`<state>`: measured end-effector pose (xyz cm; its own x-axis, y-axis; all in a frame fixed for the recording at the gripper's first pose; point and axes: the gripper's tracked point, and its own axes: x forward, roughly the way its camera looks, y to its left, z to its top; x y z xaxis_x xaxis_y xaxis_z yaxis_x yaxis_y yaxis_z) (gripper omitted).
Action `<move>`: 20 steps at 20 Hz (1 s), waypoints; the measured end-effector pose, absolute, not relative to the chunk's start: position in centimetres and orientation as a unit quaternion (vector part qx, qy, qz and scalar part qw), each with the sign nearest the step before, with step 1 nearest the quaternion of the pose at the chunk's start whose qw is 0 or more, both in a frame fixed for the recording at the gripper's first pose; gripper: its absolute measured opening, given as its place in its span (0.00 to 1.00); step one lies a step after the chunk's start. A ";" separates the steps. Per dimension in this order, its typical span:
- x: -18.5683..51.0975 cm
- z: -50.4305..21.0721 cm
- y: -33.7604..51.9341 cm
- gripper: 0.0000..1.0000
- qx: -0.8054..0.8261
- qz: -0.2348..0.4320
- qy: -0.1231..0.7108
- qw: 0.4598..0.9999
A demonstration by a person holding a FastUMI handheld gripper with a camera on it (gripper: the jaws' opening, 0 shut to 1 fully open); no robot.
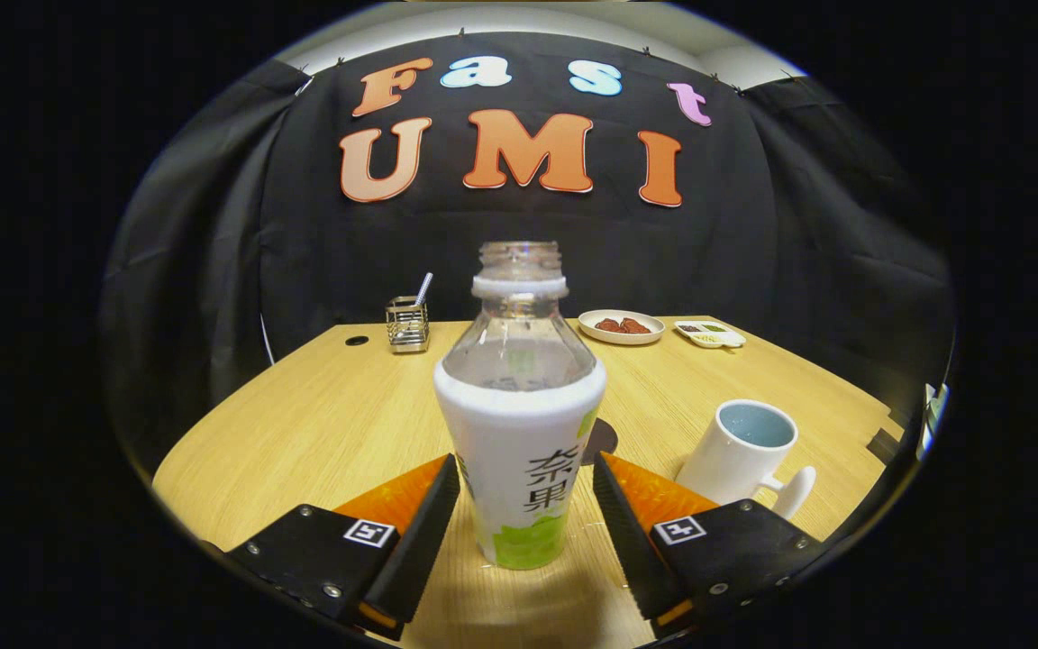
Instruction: Take the bottle from table, then pour the juice into the cup, finally place the bottle on the coaster
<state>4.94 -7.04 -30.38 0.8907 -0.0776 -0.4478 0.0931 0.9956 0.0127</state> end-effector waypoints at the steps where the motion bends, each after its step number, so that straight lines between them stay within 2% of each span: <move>1: 4.9 -30.0 -6.8 0.85 0.016 -0.037 0.221 0.974; 2: 5.7 -30.4 -6.7 0.70 0.019 -0.035 0.217 0.975; 4: 5.4 -30.2 -6.8 0.61 0.018 -0.035 0.218 0.975; 6: 5.1 -29.8 -7.0 0.58 0.014 -0.040 0.218 0.975; 20: 7.3 -23.7 -4.5 0.58 0.232 -0.047 0.177 0.955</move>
